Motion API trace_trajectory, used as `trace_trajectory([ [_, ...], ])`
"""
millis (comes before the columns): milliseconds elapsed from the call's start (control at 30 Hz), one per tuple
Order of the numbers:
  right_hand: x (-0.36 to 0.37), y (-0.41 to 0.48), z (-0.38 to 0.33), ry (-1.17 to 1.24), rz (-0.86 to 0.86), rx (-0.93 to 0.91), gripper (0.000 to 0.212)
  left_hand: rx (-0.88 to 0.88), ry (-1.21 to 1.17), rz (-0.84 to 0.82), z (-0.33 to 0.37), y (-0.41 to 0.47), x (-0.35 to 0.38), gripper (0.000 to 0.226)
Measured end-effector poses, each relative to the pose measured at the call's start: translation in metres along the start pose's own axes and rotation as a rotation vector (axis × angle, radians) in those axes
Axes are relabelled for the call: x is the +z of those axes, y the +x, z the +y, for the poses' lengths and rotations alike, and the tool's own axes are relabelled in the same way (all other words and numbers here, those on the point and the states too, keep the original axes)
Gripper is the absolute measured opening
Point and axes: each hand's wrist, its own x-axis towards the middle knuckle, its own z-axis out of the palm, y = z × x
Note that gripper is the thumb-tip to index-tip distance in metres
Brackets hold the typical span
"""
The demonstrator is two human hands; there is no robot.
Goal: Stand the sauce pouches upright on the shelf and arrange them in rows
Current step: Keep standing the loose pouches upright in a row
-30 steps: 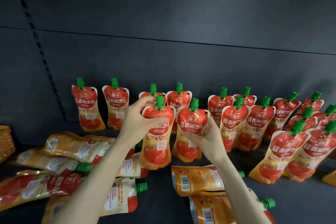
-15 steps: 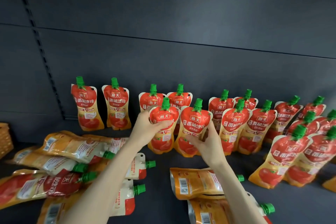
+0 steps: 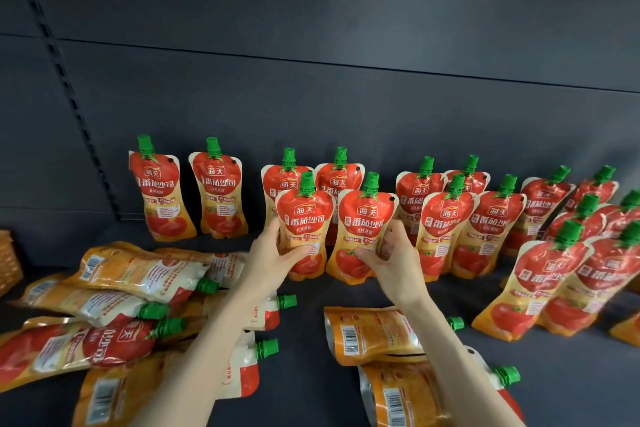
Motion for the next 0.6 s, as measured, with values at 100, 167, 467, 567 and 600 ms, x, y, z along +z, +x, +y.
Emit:
trace_trajectory([
  [100,0.001,0.0,0.0,-0.02,0.001,0.002,0.05,-0.004,0.054,0.001,-0.001,-0.001,-0.002,0.059],
  [167,0.001,0.0,0.0,-0.025,-0.005,0.004,0.05,-0.004,0.058,0.004,0.0,-0.001,-0.004,0.057],
  [467,0.001,0.0,0.0,-0.025,-0.029,0.037,0.051,-0.022,0.13,0.142,0.003,-0.005,0.002,0.059],
  [567,0.0,-0.005,-0.001,-0.002,-0.017,0.047,0.052,0.002,0.18,0.228,0.004,-0.015,0.002,0.064],
  [600,-0.002,-0.008,-0.001,0.014,0.001,0.041,0.054,0.022,0.193,0.267,0.003,-0.019,0.001,0.064],
])
